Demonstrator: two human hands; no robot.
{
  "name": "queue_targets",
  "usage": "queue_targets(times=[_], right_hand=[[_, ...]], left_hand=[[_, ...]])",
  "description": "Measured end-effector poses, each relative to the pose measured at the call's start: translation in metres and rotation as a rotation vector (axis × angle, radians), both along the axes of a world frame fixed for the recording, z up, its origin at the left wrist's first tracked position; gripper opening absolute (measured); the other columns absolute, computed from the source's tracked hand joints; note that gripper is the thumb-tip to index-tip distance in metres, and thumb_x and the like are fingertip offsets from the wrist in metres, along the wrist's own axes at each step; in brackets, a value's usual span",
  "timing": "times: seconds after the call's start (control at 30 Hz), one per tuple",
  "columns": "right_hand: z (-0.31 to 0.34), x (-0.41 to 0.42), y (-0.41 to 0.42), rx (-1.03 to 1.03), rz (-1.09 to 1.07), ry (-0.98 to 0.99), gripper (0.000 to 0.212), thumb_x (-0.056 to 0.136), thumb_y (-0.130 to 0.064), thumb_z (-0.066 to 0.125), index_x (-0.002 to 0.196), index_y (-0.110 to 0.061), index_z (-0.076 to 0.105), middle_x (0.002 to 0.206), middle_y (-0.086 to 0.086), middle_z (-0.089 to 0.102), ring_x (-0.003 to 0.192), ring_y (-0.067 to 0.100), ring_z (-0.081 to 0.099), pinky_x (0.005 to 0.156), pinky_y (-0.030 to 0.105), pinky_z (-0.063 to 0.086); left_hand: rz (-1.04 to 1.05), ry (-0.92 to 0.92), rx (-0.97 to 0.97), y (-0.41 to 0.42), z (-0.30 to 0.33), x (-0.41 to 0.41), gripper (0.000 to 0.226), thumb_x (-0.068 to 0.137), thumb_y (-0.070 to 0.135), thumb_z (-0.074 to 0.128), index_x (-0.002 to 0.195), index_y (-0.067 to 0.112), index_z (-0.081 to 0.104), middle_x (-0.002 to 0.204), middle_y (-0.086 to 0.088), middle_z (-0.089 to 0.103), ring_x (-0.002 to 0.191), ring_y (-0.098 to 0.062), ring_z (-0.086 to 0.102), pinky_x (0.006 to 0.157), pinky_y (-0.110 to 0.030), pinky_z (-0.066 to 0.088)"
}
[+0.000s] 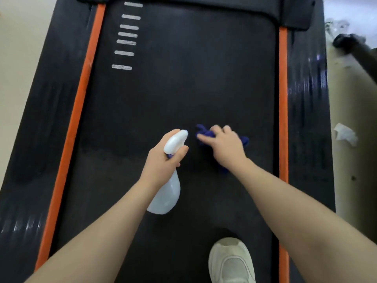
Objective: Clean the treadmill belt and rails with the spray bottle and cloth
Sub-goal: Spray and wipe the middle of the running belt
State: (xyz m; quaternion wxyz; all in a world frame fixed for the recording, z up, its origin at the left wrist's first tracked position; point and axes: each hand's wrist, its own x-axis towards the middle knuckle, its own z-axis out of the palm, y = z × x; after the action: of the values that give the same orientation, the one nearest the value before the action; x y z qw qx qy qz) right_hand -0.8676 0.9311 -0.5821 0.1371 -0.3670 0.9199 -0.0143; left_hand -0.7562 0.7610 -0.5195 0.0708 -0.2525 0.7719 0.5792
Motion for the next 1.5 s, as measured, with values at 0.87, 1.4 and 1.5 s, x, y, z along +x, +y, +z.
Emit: queue_targets(times=[0.87,1.4,1.5], right_hand=[[-0.017,0.02,0.022,-0.168,-0.475,0.044,0.059,0.072,0.003,0.063,0.121,-0.029,0.063,0.11,0.016,0.057,0.077,0.034,0.048,0.057,0.032,0.034],[-0.023,0.058,0.058,-0.206,-0.259,0.085,0.067,0.055,0.006,0.069,0.116,-0.023,0.066,0.104,0.017,0.06,0.07,0.034,0.051,0.052,0.036,0.048],[-0.024,0.045,0.083,-0.167,0.02,0.166,0.055,0.066,-0.005,0.05,0.114,-0.025,0.067,0.099,0.017,0.062,0.064,0.031,0.051,0.05,0.034,0.046]], left_hand=[[0.008,-0.073,-0.086,0.007,-0.013,0.007,0.037,0.086,0.02,0.064,0.122,0.024,0.058,0.091,0.01,0.063,0.085,-0.014,0.062,0.076,-0.025,0.05],[-0.087,-0.137,-0.055,0.022,-0.014,-0.012,0.037,0.084,0.02,0.065,0.12,0.025,0.06,0.091,0.009,0.065,0.086,-0.017,0.064,0.079,-0.031,0.053],[-0.08,-0.094,-0.038,0.023,-0.011,-0.017,0.034,0.084,0.019,0.064,0.117,0.025,0.06,0.092,0.009,0.064,0.085,-0.015,0.063,0.079,-0.031,0.053]])
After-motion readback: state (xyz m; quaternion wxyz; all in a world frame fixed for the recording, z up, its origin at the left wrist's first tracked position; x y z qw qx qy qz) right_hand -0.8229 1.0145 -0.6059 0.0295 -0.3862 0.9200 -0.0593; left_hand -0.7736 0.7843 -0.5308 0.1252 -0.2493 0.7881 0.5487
